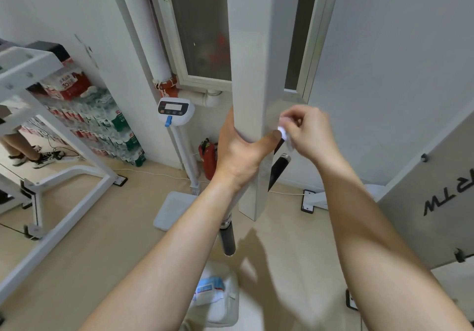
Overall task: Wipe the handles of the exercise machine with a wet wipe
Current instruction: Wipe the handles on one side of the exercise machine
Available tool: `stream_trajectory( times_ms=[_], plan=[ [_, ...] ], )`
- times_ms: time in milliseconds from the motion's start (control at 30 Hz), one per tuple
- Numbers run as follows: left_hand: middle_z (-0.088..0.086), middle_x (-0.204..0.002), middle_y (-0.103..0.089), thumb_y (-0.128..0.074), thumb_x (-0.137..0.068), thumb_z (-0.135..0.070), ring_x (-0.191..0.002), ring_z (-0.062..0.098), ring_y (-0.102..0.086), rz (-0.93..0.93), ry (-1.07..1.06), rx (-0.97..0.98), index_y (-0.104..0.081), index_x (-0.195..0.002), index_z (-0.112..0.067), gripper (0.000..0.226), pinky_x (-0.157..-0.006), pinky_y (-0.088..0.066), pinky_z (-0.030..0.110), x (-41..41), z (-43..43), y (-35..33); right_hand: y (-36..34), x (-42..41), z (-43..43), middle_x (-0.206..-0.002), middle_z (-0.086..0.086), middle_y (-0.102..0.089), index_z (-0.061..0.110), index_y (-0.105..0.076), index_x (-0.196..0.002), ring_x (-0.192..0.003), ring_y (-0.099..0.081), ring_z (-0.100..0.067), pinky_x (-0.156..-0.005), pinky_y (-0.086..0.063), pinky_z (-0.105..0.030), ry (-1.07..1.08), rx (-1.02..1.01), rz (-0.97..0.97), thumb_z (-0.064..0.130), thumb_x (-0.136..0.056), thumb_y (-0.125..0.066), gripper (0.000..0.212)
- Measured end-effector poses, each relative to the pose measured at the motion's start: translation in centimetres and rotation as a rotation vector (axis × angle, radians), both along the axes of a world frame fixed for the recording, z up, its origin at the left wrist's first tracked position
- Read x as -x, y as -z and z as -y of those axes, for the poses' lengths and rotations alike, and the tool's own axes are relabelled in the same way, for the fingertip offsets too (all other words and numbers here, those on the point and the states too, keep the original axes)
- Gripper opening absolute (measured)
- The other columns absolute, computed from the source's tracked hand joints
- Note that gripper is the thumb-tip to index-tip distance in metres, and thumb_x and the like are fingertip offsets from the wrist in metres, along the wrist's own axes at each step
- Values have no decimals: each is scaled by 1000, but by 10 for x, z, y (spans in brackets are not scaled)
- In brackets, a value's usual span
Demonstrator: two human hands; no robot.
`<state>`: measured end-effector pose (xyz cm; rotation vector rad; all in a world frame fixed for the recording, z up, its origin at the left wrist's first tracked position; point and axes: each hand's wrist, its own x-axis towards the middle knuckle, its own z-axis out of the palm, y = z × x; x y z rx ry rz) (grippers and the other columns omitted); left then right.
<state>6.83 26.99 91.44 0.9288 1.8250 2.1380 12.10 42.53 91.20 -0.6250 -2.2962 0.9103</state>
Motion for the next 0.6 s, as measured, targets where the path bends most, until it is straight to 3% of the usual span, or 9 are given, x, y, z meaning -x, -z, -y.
stream_trajectory(
  times_ms=[100, 167, 233, 333, 467, 533, 600],
  plan=[
    [-8, -96, -71, -79, -62, -39, -89, 6, -69, 12, -13, 13, -62, -110, -17, 55, -77, -53, 21, -3, -1, 0, 5, 13, -24, -77, 4, -66, 19, -71, -82, -77, -61, -13, -59, -38, -6, 212, 56, -95, 16, -86, -60, 11],
    [-12, -92, -71, -78, -63, -38, -87, 7, -69, 15, -5, 12, -62, -107, -20, 50, -78, -54, 26, -3, -2, 0, 10, 15, -25, -79, 1, -66, 18, -69, -81, -77, -62, -17, -64, -45, -15, 275, 74, -150, 17, -85, -60, 10],
    [-16, -86, -71, -77, -63, -36, -84, 3, -68, 9, 10, -6, -62, -102, -22, 44, -76, -52, 21, -4, -2, 1, 22, 11, -10, -81, -2, -67, 18, -66, -82, -76, -61, -17, -69, -48, -26, 311, 96, -223, 18, -87, -60, 8],
    [-11, -88, -70, -77, -61, -37, -84, 5, -67, 14, -1, -14, -62, -104, -15, 51, -75, -52, 22, -3, -4, 3, 45, -4, 26, -69, 6, -60, 16, -62, -83, -64, -54, -4, -63, -42, -20, 312, 205, -318, 15, -90, -61, 7],
    [9, -99, -72, -79, -61, -35, -94, 25, -70, 25, -44, 6, -62, -111, -5, 61, -84, -58, 44, 4, -3, 4, 67, -14, 57, -67, 1, -53, 21, -60, -77, -62, -49, -12, -60, -40, -23, 136, 459, -341, 13, -91, -61, 17],
    [7, -102, -72, -79, -61, -37, -97, 24, -71, 2, -65, 24, -63, -109, -14, 56, -86, -59, 41, 7, -2, 3, 69, -12, 49, -73, -1, -57, 21, -62, -80, -68, -51, -15, -64, -42, -26, 91, 531, -392, 14, -93, -61, 15],
    [1, -103, -73, -78, -61, -39, -99, 18, -71, -26, -68, 28, -63, -108, -24, 52, -85, -58, 34, 9, 0, 3, 67, -6, 28, -82, 1, -60, 15, -65, -91, -74, -55, -13, -70, -47, -26, 255, 599, -473, 15, -95, -61, 5]
  ],
)
